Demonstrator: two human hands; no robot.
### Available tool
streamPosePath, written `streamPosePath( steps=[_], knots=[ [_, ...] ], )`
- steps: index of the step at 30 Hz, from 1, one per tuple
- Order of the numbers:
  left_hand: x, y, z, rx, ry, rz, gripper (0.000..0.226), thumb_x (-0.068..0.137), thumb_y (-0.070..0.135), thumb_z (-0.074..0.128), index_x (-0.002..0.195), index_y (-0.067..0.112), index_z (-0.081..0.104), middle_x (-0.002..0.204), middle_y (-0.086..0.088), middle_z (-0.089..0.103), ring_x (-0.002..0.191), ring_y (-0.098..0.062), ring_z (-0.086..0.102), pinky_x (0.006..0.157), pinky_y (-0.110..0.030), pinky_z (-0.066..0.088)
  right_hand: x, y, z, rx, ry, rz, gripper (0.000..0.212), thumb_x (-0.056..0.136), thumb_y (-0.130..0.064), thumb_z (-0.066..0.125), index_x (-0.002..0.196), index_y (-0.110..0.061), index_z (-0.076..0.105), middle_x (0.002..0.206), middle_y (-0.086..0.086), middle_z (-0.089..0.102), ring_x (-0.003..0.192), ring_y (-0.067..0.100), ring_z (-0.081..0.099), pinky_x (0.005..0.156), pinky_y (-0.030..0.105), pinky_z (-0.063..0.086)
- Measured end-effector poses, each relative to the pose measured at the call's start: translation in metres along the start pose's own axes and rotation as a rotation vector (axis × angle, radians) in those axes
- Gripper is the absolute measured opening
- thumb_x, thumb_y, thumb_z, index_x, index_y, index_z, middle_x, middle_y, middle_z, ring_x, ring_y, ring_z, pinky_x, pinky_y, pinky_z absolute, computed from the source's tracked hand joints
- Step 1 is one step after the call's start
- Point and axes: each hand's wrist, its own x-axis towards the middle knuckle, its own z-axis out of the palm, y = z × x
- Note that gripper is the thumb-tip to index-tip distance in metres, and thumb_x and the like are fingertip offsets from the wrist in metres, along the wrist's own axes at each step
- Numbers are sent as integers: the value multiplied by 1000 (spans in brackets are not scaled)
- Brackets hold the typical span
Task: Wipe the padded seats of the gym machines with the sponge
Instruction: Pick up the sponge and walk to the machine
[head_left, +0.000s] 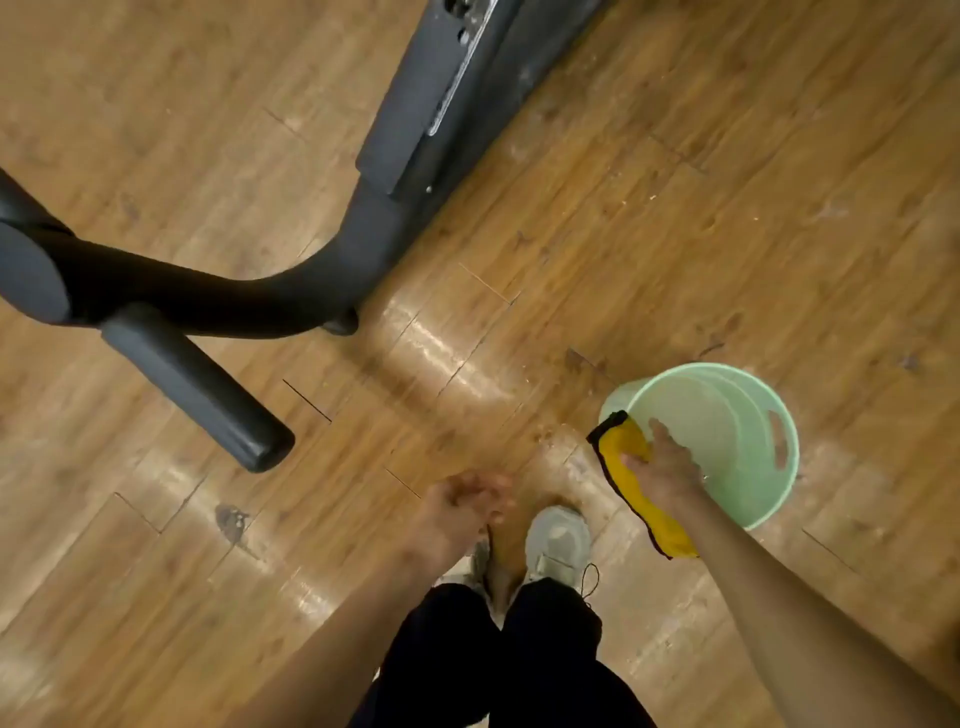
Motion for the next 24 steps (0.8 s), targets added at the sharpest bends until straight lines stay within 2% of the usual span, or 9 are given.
streamPosePath(
  steps=[2, 3, 5, 7, 10, 12, 16, 20, 24],
  knots=[
    [-3, -2, -6, 6, 38, 6, 15, 99, 16, 54, 94, 20, 67, 88, 6, 70, 75, -6, 61, 66, -18, 45, -3, 0, -3, 23, 44, -15, 19, 91, -27, 63, 101, -10, 63, 111, 19, 63, 112, 38, 56, 84, 38, 42],
    [-5, -6, -8, 5, 42, 8, 17, 99, 14, 53, 93, 19, 68, 86, 5, 70, 72, -5, 61, 64, -18, 44, -8, 2, -5, 69, 51, -19, 20, 90, -24, 65, 76, -12, 57, 91, 16, 61, 98, 38, 59, 73, 37, 41],
    [-15, -7, -10, -16, 58, -1, 19, 99, 11, 51, 92, 16, 68, 83, 5, 69, 66, -4, 59, 61, -15, 44, -22, 3, -9, 145, 22, -18, 37, 89, -20, 65, 61, -12, 42, 68, 10, 49, 75, 31, 53, 62, 34, 33],
    [-32, -3, -7, -27, 63, 3, 19, 100, 10, 50, 95, 16, 67, 80, 5, 68, 66, -5, 59, 58, -12, 44, -55, -2, -17, 250, -9, -34, 39, 89, -15, 65, 60, -10, 39, 59, 6, 39, 64, 25, 42, 57, 34, 28],
    [-70, 12, -3, 16, 51, 4, 19, 101, 15, 48, 102, 13, 67, 80, 4, 69, 69, -6, 62, 59, -11, 47, -112, -11, -35, 455, -82, -51, 25, 92, -16, 63, 78, 5, 58, 74, 21, 62, 72, 38, 57, 61, 35, 45],
    [-104, 22, 1, -7, 24, -27, 27, 103, 17, 44, 103, 7, 69, 81, -1, 71, 68, -7, 65, 67, -16, 54, -160, -27, -55, 569, -127, -97, 23, 94, -18, 61, 97, 4, 65, 94, 18, 70, 83, 25, 66, 67, 25, 50],
    [-188, 40, 10, -173, -99, -206, 44, 104, 36, 37, 104, 8, 71, 93, -4, 77, 89, -17, 73, 95, -36, 54, -272, -73, -103, 710, -171, -237, 19, 94, -19, 61, 96, -2, 68, 89, 8, 73, 72, 0, 63, 64, 8, 47],
    [-269, 57, 7, -611, -208, -288, 70, 94, 65, 38, 119, 5, 63, 109, -13, 73, 102, -23, 71, 89, -34, 56, -375, -109, -144, 703, -218, -400, 23, 92, -29, 62, 93, -8, 68, 89, 7, 73, 83, 14, 67, 74, 19, 51],
    [-340, 80, -7, -1002, -74, -96, 27, 97, 28, 51, 100, 6, 66, 83, -14, 75, 67, -21, 74, 51, -26, 57, -451, -135, -170, 551, -235, -565, 44, 88, -55, 59, 95, -13, 69, 92, 5, 72, 92, 20, 67, 86, 42, 55]
  ],
)
